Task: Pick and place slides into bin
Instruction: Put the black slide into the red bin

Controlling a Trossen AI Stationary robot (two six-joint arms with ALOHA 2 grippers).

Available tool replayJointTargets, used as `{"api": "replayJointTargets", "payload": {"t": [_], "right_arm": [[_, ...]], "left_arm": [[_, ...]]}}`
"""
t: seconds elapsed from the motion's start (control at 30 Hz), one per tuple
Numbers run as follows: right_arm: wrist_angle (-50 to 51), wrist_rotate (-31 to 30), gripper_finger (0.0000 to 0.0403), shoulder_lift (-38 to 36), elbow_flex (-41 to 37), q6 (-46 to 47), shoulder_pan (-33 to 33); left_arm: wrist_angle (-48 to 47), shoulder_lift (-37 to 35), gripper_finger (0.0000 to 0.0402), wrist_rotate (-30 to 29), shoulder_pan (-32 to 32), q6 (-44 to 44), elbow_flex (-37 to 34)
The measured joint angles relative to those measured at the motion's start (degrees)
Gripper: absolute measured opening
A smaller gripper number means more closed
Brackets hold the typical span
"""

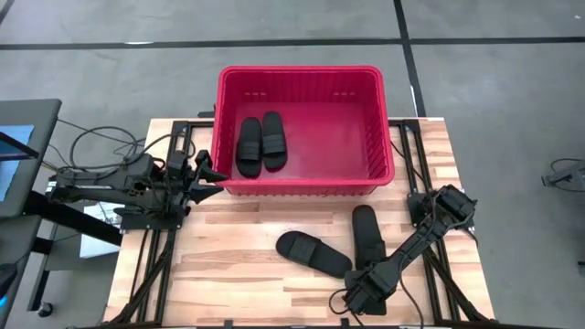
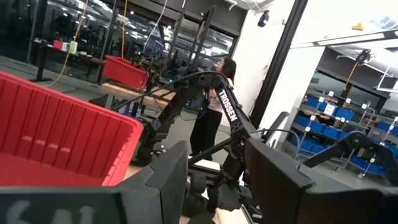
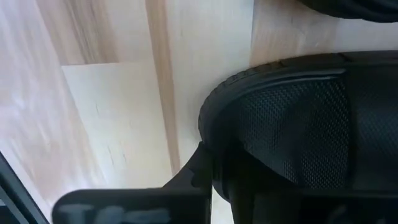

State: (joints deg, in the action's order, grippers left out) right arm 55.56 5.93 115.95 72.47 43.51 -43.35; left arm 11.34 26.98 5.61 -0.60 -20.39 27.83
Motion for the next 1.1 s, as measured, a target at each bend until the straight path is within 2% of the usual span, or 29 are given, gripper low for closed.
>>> {"api": "replayJointTargets", "payload": {"t": [0.37,0.8,0.93,1.1], "right_arm": [[2.72,-2.42,0.0002,-9.74,1.18,3.27,0.24],[4.09,3.0,0.0001,-19.93,8.72,4.6,-0.13],[3.55,3.52,0.0001,-21.07,13.19,4.58,-0.55],[3.87,7.96,0.0001,-21.05,19.76,4.09,-0.22]], "left_arm": [[-0.14,0.0,0.0153,0.01,0.0,-0.01,0.0],[-0.38,0.0,0.0153,0.01,0.0,-0.01,0.0],[-0.4,0.0,0.0153,0.01,0.0,-0.01,0.0],[-0.52,0.0,0.0153,0.01,0.0,-0.01,0.0]]}}
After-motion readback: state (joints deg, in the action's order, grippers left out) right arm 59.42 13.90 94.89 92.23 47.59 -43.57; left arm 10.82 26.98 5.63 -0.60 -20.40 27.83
